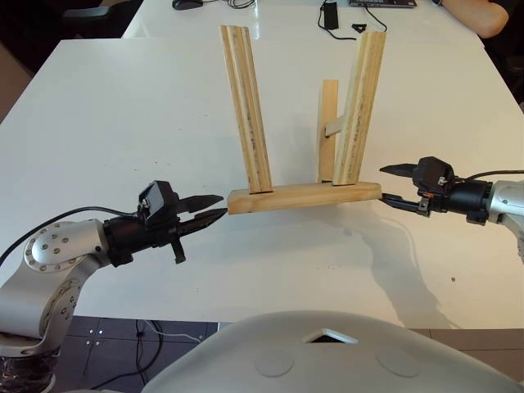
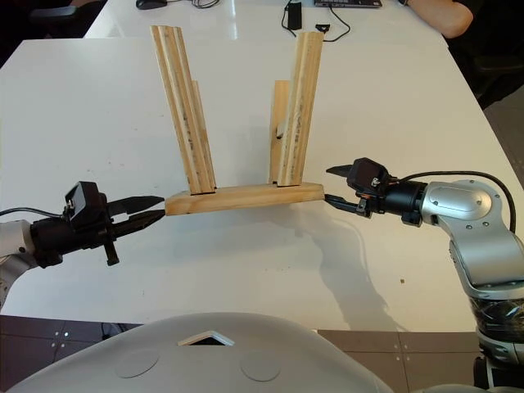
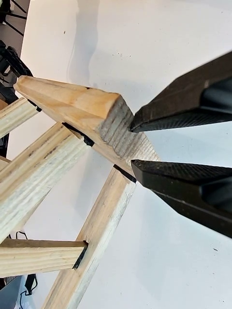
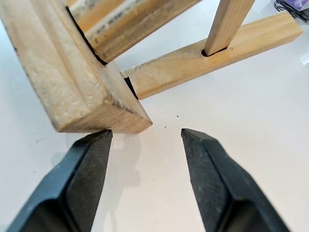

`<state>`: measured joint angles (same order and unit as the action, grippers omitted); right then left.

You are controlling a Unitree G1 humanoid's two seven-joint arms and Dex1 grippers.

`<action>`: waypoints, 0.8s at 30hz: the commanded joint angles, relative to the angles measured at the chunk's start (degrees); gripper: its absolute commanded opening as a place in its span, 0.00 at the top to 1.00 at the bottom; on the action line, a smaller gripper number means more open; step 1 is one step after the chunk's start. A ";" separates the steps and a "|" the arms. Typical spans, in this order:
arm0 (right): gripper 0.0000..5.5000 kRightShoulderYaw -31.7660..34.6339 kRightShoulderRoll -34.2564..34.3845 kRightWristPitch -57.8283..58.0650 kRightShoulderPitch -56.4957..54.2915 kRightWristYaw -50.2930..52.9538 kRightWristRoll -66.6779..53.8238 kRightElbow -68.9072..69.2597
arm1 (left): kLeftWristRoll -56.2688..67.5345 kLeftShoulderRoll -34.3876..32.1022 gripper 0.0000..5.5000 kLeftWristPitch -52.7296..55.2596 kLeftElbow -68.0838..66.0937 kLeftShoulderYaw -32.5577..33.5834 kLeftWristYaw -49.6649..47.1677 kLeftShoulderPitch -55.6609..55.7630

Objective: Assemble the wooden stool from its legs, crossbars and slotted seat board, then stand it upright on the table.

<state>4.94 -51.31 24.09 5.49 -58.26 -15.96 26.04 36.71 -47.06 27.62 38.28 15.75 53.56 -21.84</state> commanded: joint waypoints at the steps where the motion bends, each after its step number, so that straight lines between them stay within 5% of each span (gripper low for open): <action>1: 0.51 -2.43 1.76 -1.18 -0.25 -4.69 -7.80 7.08 | 3.30 1.56 0.80 -0.37 1.31 -1.59 1.07 1.69; 15: 0.51 0.91 0.25 1.79 2.86 -6.40 -12.49 11.86 | 8.43 -0.43 0.80 1.39 2.48 4.10 4.09 0.40; 24: 0.51 0.16 0.57 -0.56 4.46 -8.39 -9.30 5.08 | -3.03 -1.54 0.80 -4.47 -6.11 -1.05 7.90 -3.50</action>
<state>7.80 -51.82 24.65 9.88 -64.64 -22.70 30.96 35.79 -47.95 24.74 32.88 19.63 57.27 -23.77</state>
